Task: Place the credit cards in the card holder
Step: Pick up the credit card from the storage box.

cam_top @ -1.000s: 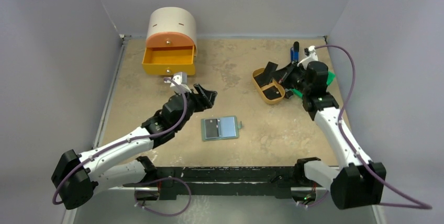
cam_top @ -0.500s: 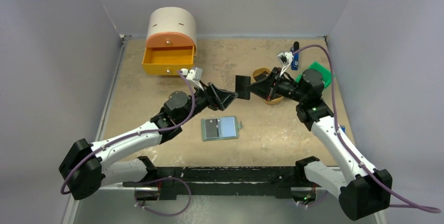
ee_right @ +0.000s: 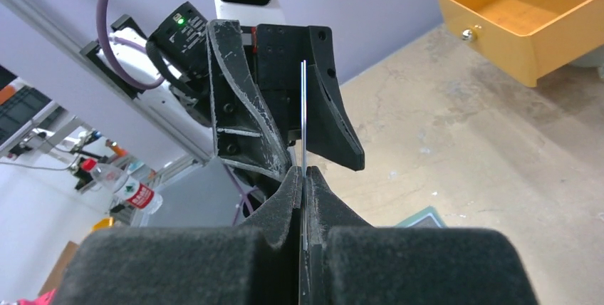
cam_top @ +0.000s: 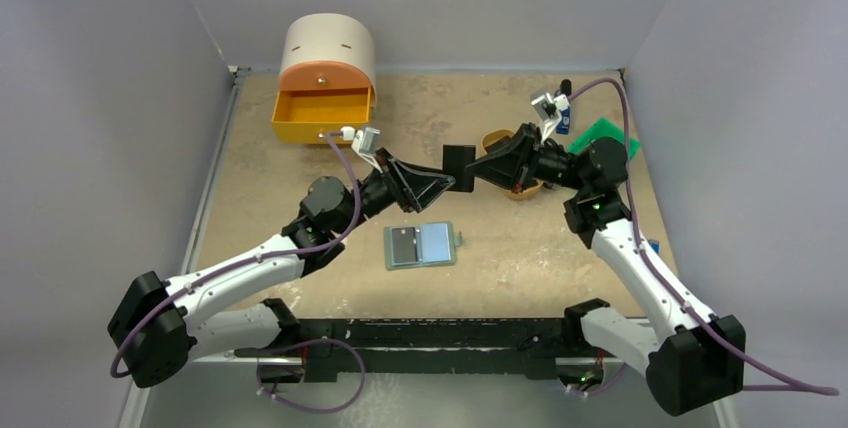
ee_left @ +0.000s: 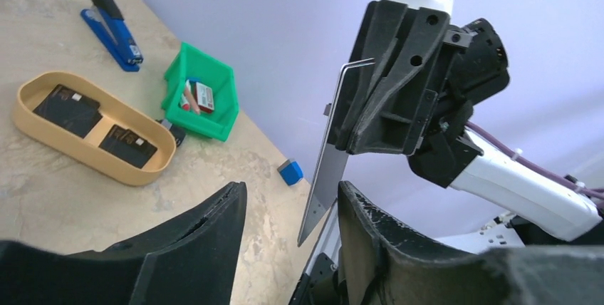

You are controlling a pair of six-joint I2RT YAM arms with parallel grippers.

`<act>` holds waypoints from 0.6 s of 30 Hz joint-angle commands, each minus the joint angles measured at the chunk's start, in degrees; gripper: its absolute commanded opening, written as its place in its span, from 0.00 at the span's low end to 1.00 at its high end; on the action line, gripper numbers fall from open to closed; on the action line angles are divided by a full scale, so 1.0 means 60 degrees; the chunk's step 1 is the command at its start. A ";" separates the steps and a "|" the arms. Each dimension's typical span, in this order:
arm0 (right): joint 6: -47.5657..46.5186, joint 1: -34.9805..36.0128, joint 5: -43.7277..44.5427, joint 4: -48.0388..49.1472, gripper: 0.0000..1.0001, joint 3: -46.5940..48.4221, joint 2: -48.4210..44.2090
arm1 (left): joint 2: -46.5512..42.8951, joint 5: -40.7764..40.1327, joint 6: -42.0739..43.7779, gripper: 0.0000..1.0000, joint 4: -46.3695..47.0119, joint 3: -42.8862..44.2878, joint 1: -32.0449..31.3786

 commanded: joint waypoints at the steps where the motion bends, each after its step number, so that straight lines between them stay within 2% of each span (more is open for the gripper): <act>1: 0.0758 0.0149 -0.0746 0.1363 0.00 -0.0029 0.0044 | -0.0004 0.0695 -0.0352 0.44 0.1357 0.0205 -0.0022; 4: 0.0729 0.0243 -0.0837 0.1305 0.00 -0.0003 0.0064 | 0.0047 0.0890 -0.0526 0.32 0.1753 0.0165 -0.0030; 8: 0.0591 0.0299 -0.0883 0.0951 0.00 0.0093 0.0057 | 0.0092 0.1025 -0.0683 0.00 0.2054 0.0185 -0.0008; 9: 0.0591 0.0303 -0.0924 0.0880 0.00 0.0120 0.0057 | 0.0073 0.1030 -0.0741 0.00 0.2089 0.0188 -0.0013; 10: 0.0598 0.0298 -0.0975 0.0844 0.04 0.0145 0.0050 | 0.0047 0.1030 -0.0811 0.00 0.2184 0.0164 -0.0005; 13: 0.0776 0.0304 -0.1143 0.0965 0.32 0.0060 -0.0108 | -0.0093 0.1001 -0.1230 0.00 0.2699 -0.0032 0.0047; 14: 0.0898 0.0296 -0.1198 0.1038 0.37 0.0002 -0.0200 | -0.0153 0.1025 -0.1361 0.00 0.2863 -0.0103 0.0065; 18: 0.1356 0.0291 -0.1263 0.1338 0.43 -0.0255 -0.0660 | -0.0347 0.1221 -0.2113 0.00 0.3735 -0.0440 0.0138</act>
